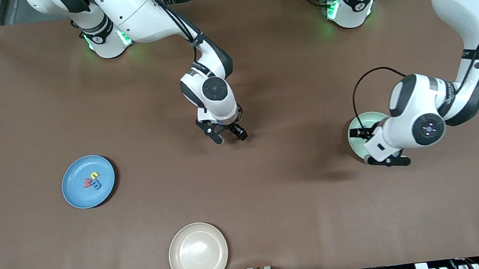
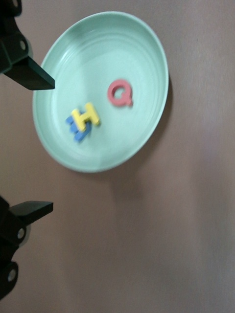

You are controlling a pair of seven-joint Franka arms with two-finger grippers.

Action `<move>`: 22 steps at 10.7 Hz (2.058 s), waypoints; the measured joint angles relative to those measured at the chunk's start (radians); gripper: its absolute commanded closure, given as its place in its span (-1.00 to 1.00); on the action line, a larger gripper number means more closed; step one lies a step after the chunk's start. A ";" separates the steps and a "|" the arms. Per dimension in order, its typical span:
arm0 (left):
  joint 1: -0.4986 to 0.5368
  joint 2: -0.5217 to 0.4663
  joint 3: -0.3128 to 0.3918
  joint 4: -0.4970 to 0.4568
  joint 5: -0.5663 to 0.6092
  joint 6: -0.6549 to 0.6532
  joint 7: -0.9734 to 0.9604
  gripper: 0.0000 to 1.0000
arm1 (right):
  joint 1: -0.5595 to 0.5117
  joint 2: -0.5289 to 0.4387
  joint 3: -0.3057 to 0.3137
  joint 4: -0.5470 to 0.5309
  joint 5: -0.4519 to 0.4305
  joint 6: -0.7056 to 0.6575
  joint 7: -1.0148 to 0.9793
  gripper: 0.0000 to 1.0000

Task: Sort upper and lower case letters into plates
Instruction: 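Release the a on the green plate while the right gripper grasps b, then carry the blue b to the blue plate while the left gripper reaches R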

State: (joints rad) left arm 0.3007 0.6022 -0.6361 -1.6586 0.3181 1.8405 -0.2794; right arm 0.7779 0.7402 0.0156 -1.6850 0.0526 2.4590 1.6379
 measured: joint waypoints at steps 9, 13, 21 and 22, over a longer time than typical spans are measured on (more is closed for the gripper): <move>-0.018 -0.024 -0.189 0.024 0.000 -0.061 -0.271 -1.00 | 0.021 -0.003 0.000 0.012 -0.016 0.005 0.007 1.00; -0.019 -0.024 -0.226 0.032 0.000 -0.061 -0.339 -1.00 | 0.028 -0.004 -0.002 0.016 -0.024 0.008 0.008 1.00; -0.024 -0.025 -0.275 0.060 0.000 -0.061 -0.414 -1.00 | -0.145 -0.005 -0.029 0.139 -0.077 -0.125 -0.270 1.00; -0.029 -0.025 -0.287 0.060 0.000 -0.061 -0.448 -1.00 | -0.178 -0.005 -0.030 0.158 -0.077 -0.148 -0.340 1.00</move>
State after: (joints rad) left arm 0.2714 0.5771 -0.9232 -1.5987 0.3181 1.7792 -0.7278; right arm 0.5997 0.7348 -0.0147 -1.5274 -0.0244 2.3107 1.2975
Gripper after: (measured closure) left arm 0.000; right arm 0.714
